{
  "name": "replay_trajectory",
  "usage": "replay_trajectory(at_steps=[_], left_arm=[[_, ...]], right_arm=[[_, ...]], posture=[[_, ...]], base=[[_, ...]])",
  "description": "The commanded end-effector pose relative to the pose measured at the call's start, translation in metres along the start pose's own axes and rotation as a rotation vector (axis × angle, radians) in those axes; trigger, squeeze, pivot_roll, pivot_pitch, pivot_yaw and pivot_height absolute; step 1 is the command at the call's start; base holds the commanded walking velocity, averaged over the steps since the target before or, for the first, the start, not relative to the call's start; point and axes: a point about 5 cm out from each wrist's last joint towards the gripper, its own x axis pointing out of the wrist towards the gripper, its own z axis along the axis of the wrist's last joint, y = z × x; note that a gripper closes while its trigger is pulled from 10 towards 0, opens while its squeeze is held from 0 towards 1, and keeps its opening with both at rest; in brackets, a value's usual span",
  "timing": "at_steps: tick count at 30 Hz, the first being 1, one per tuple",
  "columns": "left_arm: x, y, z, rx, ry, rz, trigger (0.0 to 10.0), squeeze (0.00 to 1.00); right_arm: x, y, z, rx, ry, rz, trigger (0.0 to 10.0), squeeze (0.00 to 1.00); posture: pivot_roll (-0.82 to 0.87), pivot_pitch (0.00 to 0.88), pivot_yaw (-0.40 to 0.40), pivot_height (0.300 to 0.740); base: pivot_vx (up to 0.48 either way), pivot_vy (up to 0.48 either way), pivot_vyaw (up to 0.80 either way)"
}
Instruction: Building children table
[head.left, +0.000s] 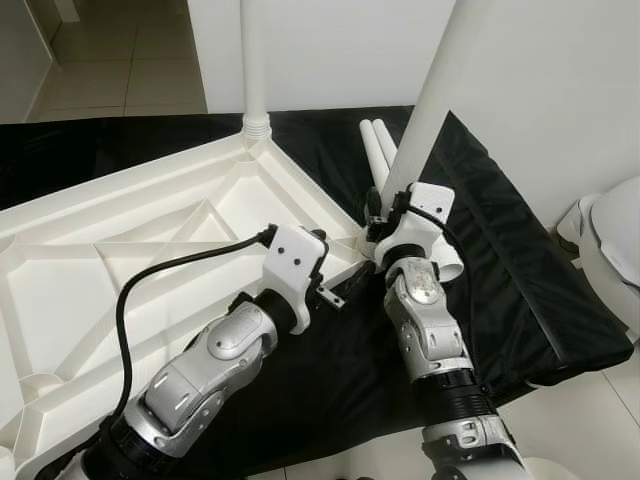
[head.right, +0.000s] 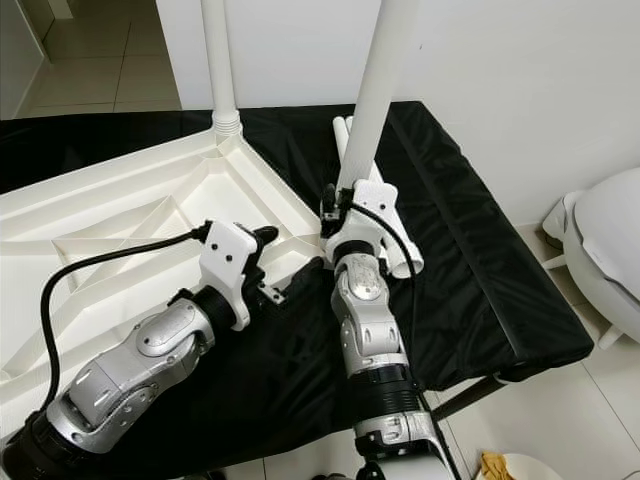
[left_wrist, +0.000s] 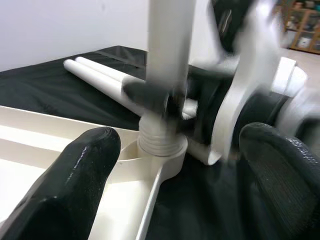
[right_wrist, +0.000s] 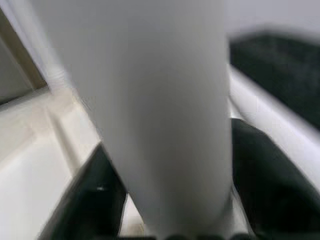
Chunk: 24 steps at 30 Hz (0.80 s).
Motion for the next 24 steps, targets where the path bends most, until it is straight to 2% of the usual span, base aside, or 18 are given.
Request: replay_trajectory(at_steps=[1, 3, 11, 13, 17, 18, 24], left_arm=[[-0.002, -0.011, 0.002, 0.013, 0.002, -0.221, 10.0, 0.00], [-0.002, -0.011, 0.001, 0.011, 0.003, -0.223, 10.0, 0.00], [-0.002, -0.011, 0.001, 0.011, 0.003, -0.223, 10.0, 0.00], [-0.001, -0.011, 0.001, 0.009, 0.002, -0.225, 10.0, 0.00], [0.000, -0.010, 0.001, 0.009, 0.001, -0.228, 10.0, 0.00], [0.000, -0.011, 0.002, 0.009, 0.000, -0.229, 10.0, 0.00], [0.000, -0.011, 0.001, 0.007, 0.001, -0.234, 10.0, 0.00]], right_arm=[[-0.002, -0.004, -0.009, 0.003, 0.041, 0.013, 10.0, 1.00], [-0.001, -0.008, -0.009, -0.023, 0.041, 0.043, 10.0, 1.00], [-0.001, -0.008, -0.009, -0.023, 0.041, 0.043, 10.0, 1.00], [0.002, -0.020, -0.004, -0.053, 0.029, 0.076, 10.0, 1.00], [0.006, -0.031, 0.004, -0.086, 0.011, 0.143, 10.0, 1.00], [0.007, -0.033, 0.007, -0.093, 0.001, 0.173, 10.0, 0.00], [0.007, -0.035, 0.014, -0.109, -0.018, 0.309, 10.0, 0.00]], posture=[[0.02, 0.136, -0.027, 0.740], [0.02, 0.135, -0.028, 0.740], [0.02, 0.135, -0.028, 0.740], [0.01, 0.128, -0.027, 0.740], [0.01, 0.123, -0.029, 0.740], [0.01, 0.122, -0.029, 0.740], [0.01, 0.111, -0.029, 0.740]], base=[[0.000, 0.000, 0.00], [0.000, 0.000, 0.00], [0.000, 0.000, 0.00], [0.000, 0.000, 0.00], [0.000, 0.000, 0.00], [0.000, 0.000, 0.00], [0.000, 0.000, 0.00]])
